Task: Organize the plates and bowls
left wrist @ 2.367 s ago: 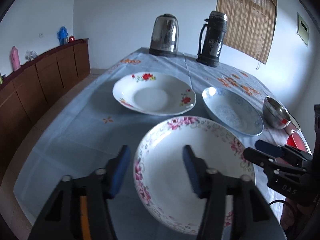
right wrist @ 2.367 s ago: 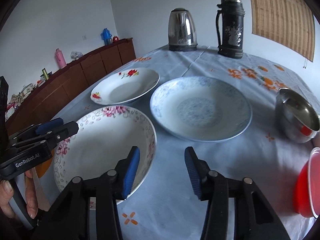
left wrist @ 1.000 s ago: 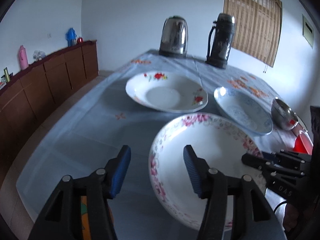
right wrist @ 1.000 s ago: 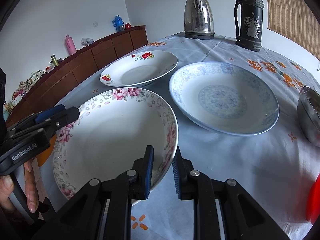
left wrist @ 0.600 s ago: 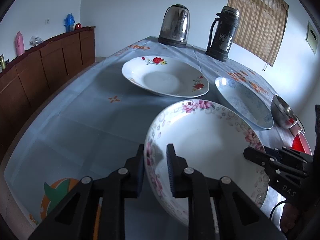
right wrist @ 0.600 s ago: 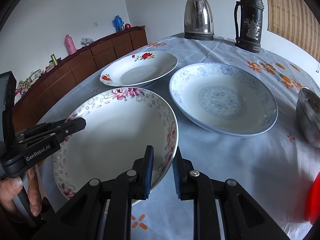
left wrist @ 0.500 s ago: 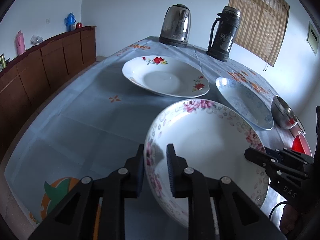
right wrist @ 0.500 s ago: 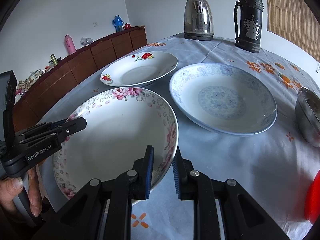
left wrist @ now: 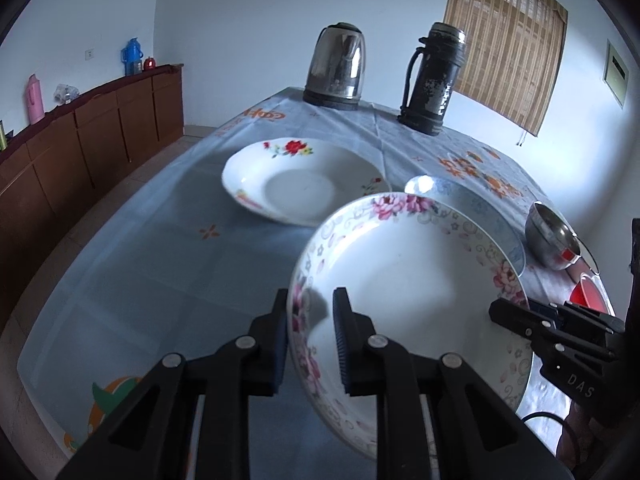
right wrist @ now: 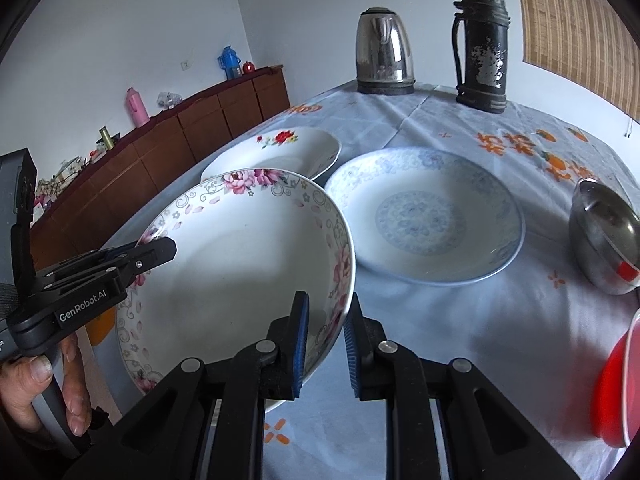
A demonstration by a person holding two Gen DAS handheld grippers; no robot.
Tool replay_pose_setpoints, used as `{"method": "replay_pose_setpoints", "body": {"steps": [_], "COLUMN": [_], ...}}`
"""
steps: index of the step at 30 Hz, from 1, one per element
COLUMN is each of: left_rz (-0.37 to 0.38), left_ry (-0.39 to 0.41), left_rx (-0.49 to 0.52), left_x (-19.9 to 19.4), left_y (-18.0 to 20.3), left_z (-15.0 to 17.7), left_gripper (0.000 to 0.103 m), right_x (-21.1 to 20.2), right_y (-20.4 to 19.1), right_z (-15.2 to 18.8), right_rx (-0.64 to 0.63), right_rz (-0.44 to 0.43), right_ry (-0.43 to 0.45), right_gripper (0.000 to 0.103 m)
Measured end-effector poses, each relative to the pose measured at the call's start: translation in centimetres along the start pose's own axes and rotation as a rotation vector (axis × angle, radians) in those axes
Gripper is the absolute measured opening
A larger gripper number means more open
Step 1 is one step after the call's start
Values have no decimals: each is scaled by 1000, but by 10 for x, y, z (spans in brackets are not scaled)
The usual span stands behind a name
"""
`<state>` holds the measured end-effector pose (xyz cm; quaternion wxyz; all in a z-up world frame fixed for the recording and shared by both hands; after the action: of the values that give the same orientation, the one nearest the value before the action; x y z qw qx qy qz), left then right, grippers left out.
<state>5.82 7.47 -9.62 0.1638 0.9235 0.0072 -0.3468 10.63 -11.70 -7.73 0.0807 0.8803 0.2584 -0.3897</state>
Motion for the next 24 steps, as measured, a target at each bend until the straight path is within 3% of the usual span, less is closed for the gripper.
{"method": "replay_pose_setpoints", "body": {"steps": [24], "left_rz": [78], "left_ry": [49], "left_rx": [86], "left_x": [36], "left_y": [56], "left_z": [-53], "left_gripper": [18], "right_x": [2], "right_y": [68], "right_z": [-34], "right_rx": [100], "right_rz": [105], "right_ry": [79], "right_gripper": [19]}}
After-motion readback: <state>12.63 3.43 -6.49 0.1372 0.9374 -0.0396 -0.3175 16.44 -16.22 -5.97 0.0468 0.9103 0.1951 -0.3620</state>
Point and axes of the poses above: each gripper's, at about its wrist camera, not at the fingertips, and x roughly the way its jaws point, y to its right, z to its underside, the point moved 2 cm from there along x, roughly the way its jaws point, and after that the axes turned 11 degrees about z, right-handed, at the moved point
